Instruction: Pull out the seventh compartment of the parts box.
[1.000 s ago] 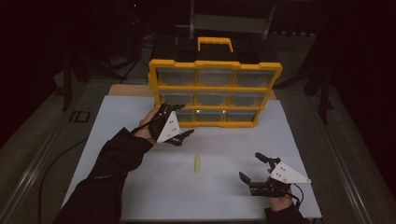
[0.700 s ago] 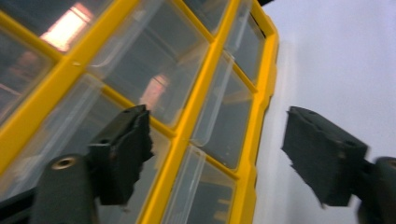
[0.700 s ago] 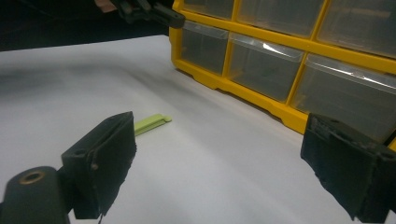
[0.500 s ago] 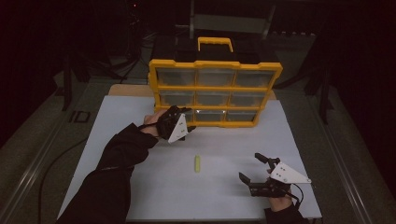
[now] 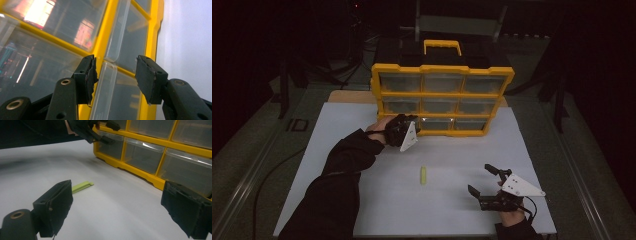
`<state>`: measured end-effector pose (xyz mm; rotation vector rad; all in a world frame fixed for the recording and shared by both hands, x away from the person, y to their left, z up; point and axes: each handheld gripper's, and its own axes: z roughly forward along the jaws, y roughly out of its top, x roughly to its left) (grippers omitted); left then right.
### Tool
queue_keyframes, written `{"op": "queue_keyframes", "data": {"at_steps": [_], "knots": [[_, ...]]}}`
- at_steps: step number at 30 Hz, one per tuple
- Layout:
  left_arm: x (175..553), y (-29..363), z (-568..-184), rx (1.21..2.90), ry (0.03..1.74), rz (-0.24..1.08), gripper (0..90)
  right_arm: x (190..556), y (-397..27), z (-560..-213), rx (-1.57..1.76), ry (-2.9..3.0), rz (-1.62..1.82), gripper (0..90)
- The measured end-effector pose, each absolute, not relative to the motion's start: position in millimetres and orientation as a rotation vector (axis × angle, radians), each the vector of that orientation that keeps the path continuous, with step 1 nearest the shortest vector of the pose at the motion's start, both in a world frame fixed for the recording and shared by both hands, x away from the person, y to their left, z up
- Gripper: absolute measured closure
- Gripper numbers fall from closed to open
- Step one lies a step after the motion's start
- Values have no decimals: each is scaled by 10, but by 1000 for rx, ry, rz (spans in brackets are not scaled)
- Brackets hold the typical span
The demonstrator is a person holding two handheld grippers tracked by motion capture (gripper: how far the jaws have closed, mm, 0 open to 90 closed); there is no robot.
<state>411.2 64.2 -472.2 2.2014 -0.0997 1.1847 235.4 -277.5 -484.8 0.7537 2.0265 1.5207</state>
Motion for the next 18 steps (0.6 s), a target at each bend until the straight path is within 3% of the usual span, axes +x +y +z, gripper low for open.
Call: {"op": "queue_keyframes", "data": {"at_steps": [11, 18], "knots": [[4147, 632, -4804, 2206, -100, 1229, 569, 2360, -2775, -4857, 752, 2035, 1527, 105], [4125, 592, -4816, 2236, -169, 1334, 612, 2359, -2766, -4857, 752, 2039, 1527, 105]]}}
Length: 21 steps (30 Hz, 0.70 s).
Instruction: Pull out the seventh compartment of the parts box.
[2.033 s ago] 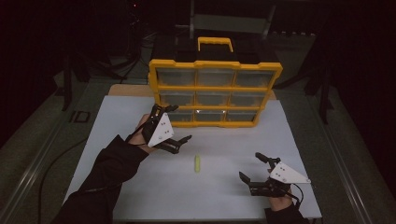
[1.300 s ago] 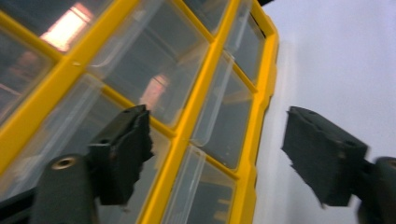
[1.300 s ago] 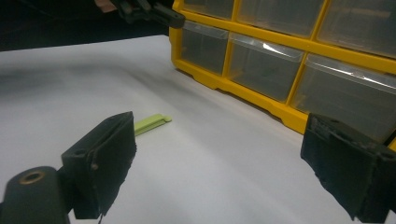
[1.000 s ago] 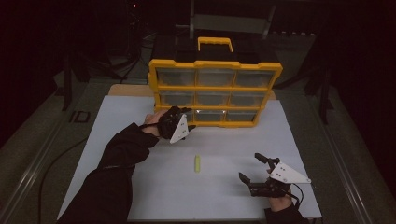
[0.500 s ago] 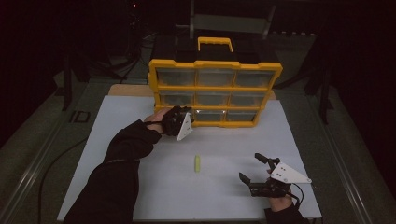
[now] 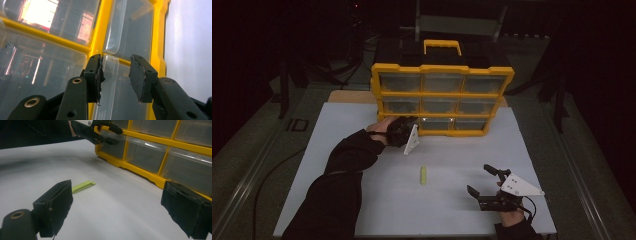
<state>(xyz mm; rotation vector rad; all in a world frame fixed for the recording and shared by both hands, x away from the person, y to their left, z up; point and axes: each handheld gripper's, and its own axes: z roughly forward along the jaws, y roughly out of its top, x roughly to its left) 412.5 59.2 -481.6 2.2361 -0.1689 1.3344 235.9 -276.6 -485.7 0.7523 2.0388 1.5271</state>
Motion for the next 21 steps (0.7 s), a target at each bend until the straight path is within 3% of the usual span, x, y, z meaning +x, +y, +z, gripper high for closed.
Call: {"op": "queue_keyframes", "data": {"at_steps": [7, 17, 21], "knots": [[4117, 550, -4801, 2275, -201, 1369, 615, 2359, -2740, -4859, 754, 2046, 1531, 105], [4131, 502, -4806, 2272, -182, 1399, 733, 2356, -2722, -4858, 749, 2055, 1522, 105], [4142, 514, -4789, 2275, -179, 1373, 739, 2362, -2737, -4861, 749, 2053, 1530, 106]]}}
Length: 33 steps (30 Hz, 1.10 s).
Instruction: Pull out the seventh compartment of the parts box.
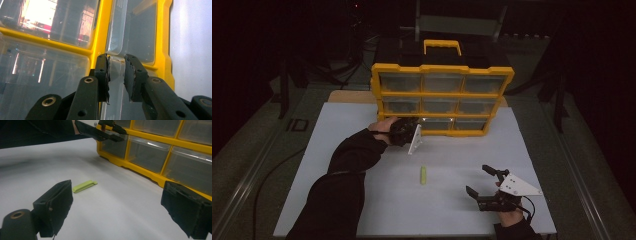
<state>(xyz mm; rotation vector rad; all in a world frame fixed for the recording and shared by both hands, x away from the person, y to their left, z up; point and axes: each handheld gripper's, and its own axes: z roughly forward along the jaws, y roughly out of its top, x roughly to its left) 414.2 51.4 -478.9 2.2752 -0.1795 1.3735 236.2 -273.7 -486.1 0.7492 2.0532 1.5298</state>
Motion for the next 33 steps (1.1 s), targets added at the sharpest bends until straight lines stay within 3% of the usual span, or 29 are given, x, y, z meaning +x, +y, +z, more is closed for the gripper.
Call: {"op": "queue_keyframes", "data": {"at_steps": [5, 33], "knots": [[4157, 526, -4672, 2346, -170, 1277, 741, 2362, -2738, -4860, 748, 2053, 1531, 106], [3791, 469, -4622, 2375, -172, 1224, 750, 2359, -2727, -4848, 738, 2047, 1531, 106]]}}
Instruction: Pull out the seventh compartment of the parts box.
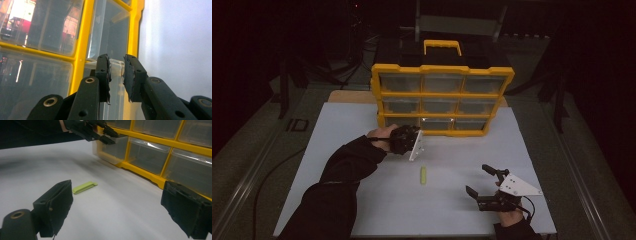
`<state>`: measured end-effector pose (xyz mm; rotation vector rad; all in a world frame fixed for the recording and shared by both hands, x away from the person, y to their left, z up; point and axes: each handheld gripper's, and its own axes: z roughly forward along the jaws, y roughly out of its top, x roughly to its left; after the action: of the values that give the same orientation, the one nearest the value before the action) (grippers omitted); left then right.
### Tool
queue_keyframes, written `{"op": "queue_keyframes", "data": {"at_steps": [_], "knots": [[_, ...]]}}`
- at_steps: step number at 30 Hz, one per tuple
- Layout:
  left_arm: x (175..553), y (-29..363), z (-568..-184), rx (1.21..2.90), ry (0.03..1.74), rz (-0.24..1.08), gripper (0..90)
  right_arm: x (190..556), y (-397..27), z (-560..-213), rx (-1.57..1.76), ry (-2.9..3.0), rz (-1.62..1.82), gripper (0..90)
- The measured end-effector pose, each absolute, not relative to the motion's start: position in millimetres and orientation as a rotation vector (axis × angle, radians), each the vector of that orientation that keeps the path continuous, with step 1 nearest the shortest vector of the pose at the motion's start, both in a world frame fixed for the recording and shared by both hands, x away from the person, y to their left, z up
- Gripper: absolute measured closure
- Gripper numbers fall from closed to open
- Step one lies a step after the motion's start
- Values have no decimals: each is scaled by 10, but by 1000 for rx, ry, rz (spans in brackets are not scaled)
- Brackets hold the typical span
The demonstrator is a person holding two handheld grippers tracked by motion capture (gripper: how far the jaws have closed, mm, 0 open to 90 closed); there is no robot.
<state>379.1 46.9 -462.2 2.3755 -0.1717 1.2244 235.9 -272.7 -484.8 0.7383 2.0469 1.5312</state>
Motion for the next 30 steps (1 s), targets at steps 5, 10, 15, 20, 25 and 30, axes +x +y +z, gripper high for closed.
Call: {"op": "queue_keyframes", "data": {"at_steps": [5, 10, 15, 20, 25, 30], "knots": [[3683, 462, -4614, 2382, -183, 1210, 752, 2358, -2728, -4845, 740, 2045, 1531, 106], [3584, 442, -4589, 2399, -176, 1194, 751, 2356, -2723, -4841, 736, 2045, 1531, 106], [3510, 432, -4579, 2402, -175, 1180, 751, 2354, -2719, -4837, 731, 2046, 1531, 106], [3428, 432, -4570, 2383, -182, 1162, 751, 2352, -2714, -4835, 730, 2048, 1531, 106], [3415, 462, -4591, 2380, -184, 1129, 748, 2353, -2706, -4839, 730, 2054, 1529, 106], [3431, 484, -4592, 2373, -186, 1115, 745, 2348, -2707, -4836, 726, 2052, 1529, 106]]}}
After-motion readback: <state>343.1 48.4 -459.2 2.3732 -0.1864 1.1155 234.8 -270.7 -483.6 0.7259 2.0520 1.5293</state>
